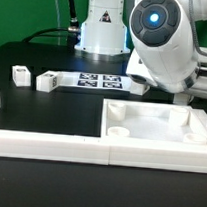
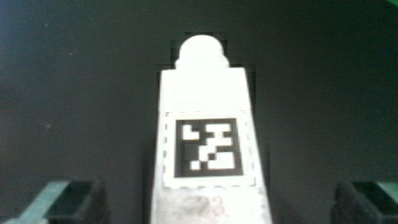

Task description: Assemble square table

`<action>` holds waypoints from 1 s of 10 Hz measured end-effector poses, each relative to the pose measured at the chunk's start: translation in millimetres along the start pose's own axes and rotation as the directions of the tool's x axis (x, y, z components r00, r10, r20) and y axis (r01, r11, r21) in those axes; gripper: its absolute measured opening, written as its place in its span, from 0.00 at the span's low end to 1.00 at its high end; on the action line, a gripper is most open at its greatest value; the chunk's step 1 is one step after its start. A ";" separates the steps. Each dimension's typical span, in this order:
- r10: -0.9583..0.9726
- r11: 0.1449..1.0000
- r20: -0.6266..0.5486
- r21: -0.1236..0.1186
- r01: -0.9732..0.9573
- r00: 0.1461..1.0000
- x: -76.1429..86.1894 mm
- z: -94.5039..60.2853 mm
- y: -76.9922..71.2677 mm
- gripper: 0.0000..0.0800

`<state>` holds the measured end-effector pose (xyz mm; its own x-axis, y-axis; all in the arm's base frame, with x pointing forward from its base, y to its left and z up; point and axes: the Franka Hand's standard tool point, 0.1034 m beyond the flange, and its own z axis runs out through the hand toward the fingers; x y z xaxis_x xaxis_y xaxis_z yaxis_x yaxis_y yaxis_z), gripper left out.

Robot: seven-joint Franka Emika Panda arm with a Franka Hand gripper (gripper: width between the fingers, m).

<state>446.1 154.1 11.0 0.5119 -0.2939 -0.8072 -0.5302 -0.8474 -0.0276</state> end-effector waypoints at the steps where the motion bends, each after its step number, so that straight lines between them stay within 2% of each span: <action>1: 0.000 1.000 0.000 0.000 0.000 1.000 -0.1 0.1 -0.1 0.66; 2: 0.000 1.000 0.000 0.000 0.000 1.000 0.0 0.0 -0.1 0.49; 3: 0.000 1.000 0.000 0.000 0.000 1.000 0.0 0.1 -0.1 0.36; 9: 0.000 1.000 0.000 0.000 0.000 1.000 0.0 0.0 0.0 0.36; 10: -0.019 1.000 0.003 -0.003 0.019 1.000 -0.5 -5.8 3.1 0.36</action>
Offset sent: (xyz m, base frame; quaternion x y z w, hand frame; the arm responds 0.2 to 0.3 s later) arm 0.0000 0.0000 0.0000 0.0000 0.0000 0.0000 1.0000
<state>448.2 149.1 14.7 0.5200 -0.2764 -0.8082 -0.5184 -0.8541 -0.0415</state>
